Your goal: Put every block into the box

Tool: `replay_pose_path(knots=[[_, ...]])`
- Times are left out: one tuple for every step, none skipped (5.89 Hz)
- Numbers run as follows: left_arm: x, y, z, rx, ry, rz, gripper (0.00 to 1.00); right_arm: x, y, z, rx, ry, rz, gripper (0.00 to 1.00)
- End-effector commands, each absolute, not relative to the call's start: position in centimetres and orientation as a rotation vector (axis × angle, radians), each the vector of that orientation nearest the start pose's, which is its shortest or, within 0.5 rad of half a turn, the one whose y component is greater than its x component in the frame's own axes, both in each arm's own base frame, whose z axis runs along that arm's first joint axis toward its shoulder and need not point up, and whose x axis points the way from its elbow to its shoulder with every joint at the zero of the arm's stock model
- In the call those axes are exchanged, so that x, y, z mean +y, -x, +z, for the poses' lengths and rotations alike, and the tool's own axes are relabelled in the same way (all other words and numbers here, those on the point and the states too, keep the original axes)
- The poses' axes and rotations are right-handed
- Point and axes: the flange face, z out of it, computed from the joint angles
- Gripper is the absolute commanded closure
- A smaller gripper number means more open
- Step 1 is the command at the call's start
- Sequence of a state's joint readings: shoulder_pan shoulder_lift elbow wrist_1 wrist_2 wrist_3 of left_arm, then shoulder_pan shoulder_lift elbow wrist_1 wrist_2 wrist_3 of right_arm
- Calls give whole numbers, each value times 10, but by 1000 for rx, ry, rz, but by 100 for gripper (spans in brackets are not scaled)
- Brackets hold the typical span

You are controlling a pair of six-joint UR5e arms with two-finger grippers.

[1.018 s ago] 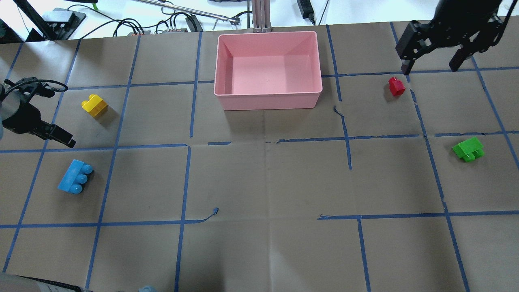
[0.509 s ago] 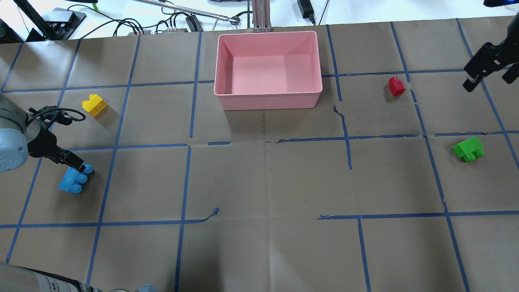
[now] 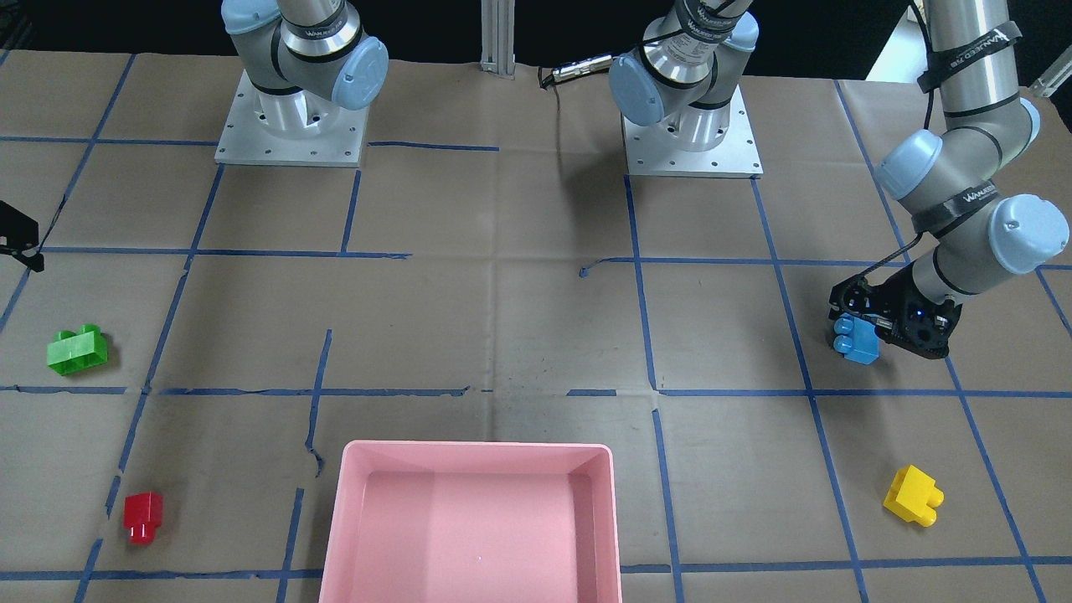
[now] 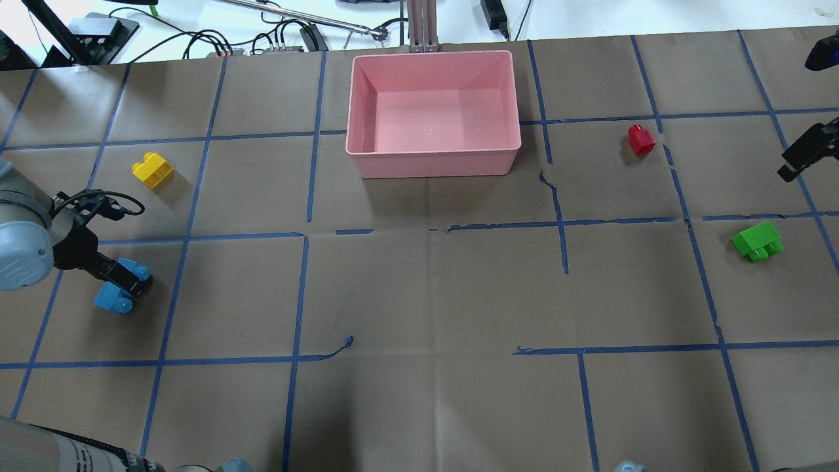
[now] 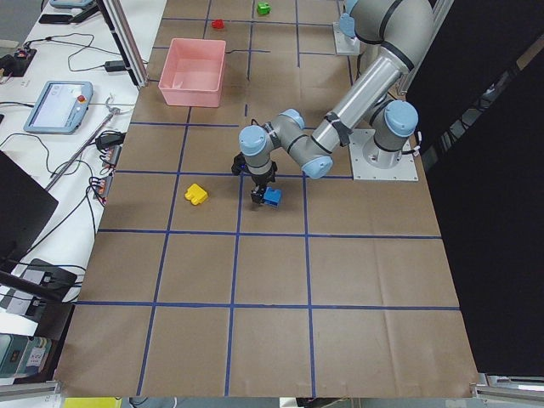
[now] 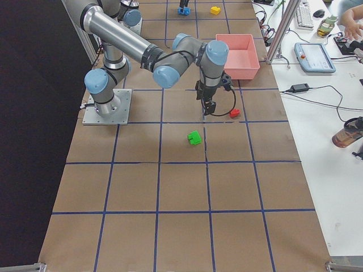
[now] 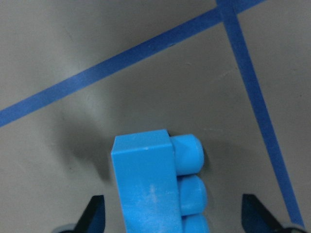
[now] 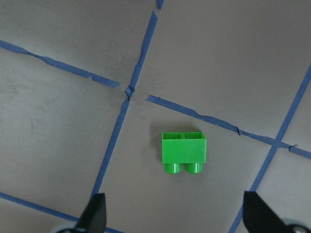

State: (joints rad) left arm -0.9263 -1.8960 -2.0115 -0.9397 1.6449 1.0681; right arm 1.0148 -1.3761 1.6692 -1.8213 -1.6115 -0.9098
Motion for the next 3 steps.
replay_pose_path(knots=[[-477,-211,171,3074,-658,316,1,-546,203,293,3073,581,117,0],[-475,-209,168,3081,-654,320,2,-548,212,261,3058,594,132,0],[-474,-209,169,3085,-654,315,22,-547,216,235,3028,594,172,0]])
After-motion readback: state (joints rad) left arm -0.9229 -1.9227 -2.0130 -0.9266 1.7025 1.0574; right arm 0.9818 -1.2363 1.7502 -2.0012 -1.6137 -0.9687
